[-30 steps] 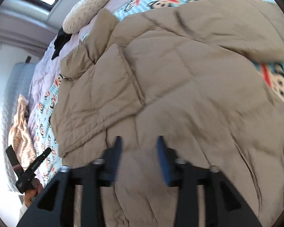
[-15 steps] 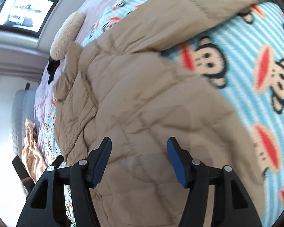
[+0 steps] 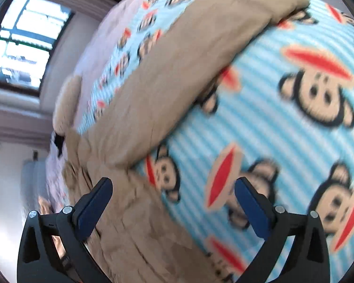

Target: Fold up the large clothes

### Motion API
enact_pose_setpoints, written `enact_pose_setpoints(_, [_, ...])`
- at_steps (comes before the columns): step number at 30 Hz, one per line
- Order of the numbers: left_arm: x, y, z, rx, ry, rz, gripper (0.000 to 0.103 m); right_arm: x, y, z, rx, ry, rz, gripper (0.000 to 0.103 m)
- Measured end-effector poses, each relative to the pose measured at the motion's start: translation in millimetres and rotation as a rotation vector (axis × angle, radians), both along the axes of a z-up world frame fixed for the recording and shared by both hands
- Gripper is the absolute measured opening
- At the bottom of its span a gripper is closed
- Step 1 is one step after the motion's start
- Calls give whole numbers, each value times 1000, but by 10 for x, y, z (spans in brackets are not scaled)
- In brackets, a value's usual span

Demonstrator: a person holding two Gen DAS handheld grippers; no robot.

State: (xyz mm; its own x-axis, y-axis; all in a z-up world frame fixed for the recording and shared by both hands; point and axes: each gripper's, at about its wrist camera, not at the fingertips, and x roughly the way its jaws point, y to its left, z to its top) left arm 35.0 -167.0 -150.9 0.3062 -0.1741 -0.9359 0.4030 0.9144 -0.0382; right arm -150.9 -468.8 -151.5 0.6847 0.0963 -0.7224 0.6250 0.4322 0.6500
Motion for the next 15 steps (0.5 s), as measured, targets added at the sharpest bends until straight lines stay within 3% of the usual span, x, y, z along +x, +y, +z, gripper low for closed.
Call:
enact_pose_setpoints(5, [24, -172, -54, 34, 7, -2, 102, -62, -446, 23, 13, -42, -90, 103])
enact_pose_setpoints(12, [196, -235, -90, 44, 10, 18, 102, -103, -1153, -132, 174, -210, -268, 103])
enact_pose_setpoints(15, [257, -251, -83, 14, 28, 1, 102, -51, -1404, -199, 227, -267, -336, 103])
